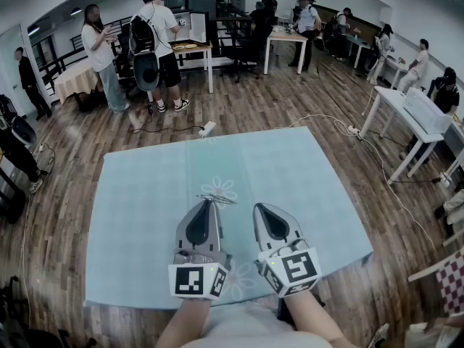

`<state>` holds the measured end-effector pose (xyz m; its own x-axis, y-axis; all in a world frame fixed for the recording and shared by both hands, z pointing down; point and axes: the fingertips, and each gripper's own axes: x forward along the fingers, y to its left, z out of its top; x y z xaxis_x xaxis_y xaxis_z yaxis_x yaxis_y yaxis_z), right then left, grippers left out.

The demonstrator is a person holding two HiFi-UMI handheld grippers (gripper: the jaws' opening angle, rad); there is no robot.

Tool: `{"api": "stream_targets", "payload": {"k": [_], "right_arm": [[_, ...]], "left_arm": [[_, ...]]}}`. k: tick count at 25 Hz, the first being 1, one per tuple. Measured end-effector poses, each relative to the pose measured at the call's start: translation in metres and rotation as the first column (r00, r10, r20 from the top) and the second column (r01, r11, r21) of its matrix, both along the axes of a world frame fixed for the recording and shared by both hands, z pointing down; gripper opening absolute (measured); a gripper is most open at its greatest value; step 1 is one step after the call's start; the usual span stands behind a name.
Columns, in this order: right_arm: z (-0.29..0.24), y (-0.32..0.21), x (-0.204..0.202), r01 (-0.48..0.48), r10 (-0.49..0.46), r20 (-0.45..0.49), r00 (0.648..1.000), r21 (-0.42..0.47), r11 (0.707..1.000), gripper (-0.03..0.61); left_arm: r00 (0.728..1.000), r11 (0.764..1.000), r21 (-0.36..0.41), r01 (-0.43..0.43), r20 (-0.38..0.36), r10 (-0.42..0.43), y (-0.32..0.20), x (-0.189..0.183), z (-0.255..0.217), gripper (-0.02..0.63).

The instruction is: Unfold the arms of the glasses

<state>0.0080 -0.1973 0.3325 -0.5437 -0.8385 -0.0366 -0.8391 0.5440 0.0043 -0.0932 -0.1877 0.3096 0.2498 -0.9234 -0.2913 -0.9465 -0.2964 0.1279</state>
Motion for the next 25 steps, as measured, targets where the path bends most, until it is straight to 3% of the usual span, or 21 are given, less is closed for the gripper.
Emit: {"api": "stream_targets", "payload": {"k": [9,15,25], "right_arm": [[0.002,0.001,-0.002,0.007,-0.007,-0.006,1.0,0.0,1.0,0.008],[-0.006,0.004,0.001,0.049,-0.052,0.069,0.996,0.034,0.998,0.008],[0.001,0.006,0.013,0.024,-0.025,0.037,0.999,0.032,0.999,0.008]], "left_arm": [[1.0,1.0,-0.002,0.001,-0.004,-0.001,-0.001,-0.001,0.003,0.011],[1.0,1.0,-0.004,0.0,-0.001,0.0,-0.001,0.003,0.004,0.011],[0.997,0.999,0.04,0.011,0.074,-0.014,-0.003,-0.006,0.0,0.011]]}}
